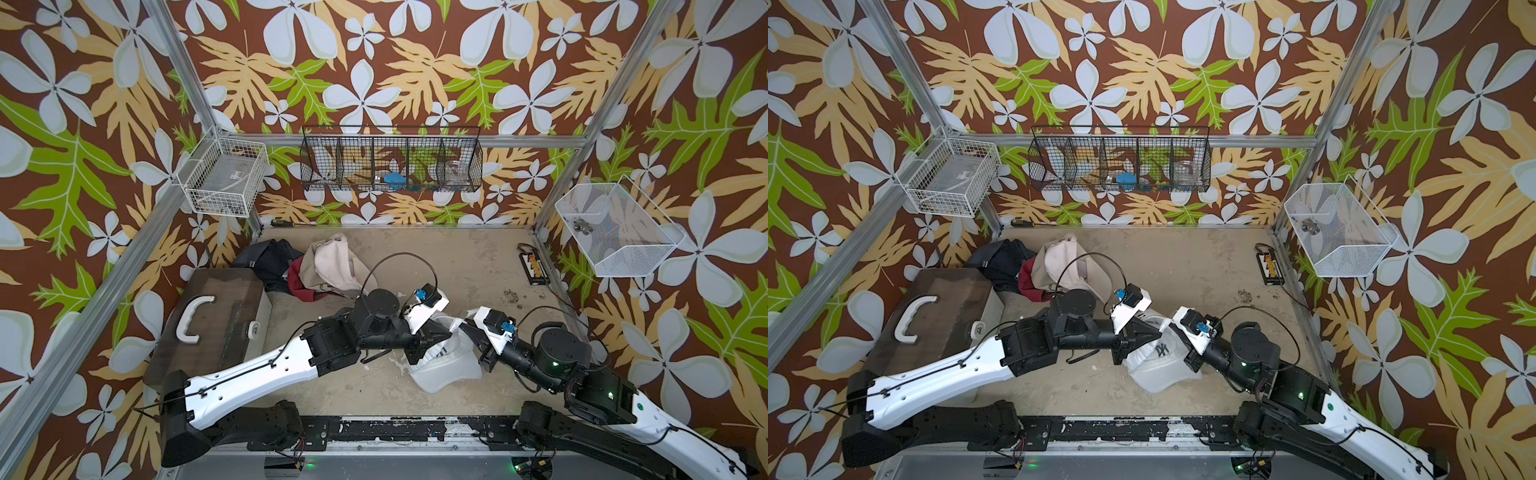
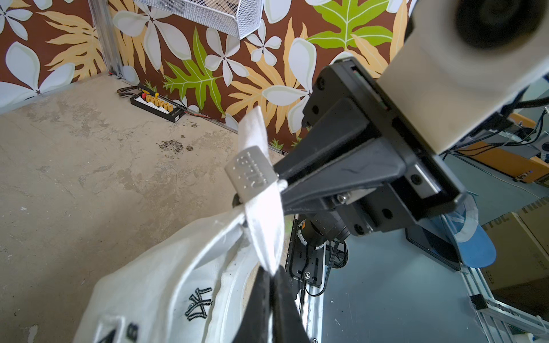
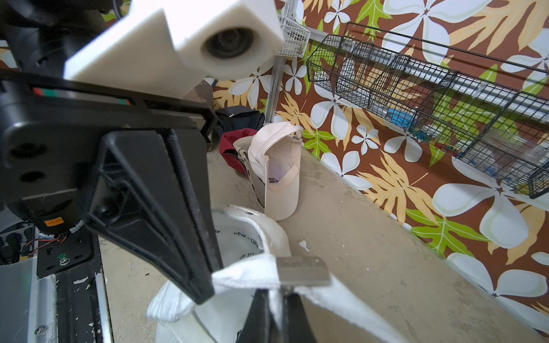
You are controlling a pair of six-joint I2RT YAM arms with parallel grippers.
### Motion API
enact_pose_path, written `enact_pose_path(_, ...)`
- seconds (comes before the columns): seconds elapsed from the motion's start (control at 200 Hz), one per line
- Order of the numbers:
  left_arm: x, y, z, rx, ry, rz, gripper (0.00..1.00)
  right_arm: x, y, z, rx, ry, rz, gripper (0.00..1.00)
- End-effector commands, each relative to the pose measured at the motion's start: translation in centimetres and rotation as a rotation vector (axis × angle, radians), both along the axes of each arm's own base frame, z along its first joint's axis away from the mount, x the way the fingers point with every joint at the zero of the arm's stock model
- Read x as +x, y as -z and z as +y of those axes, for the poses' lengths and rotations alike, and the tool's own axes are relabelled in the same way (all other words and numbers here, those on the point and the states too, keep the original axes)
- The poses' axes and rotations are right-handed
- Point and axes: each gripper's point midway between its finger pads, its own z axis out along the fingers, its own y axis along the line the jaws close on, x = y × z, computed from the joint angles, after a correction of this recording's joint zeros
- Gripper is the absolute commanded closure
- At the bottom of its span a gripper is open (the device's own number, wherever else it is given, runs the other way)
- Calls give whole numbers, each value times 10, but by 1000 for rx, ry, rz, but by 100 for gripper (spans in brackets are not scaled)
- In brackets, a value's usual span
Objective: Open the adjustable buckle of the baseball cap
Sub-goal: Pull the adjustable strap on the baseball cap.
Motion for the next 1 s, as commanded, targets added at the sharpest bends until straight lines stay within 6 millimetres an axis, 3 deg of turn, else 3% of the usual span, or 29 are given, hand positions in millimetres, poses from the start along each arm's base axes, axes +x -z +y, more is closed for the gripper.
enact_pose_path(0.0, -5, 1, 1, 2, 17, 4, 100, 8, -19, -5, 68, 55, -31, 100)
enact_pose_path(0.996, -2, 7, 24, 32, -45, -38, 100, 37, -20, -31, 40, 291, -63, 100)
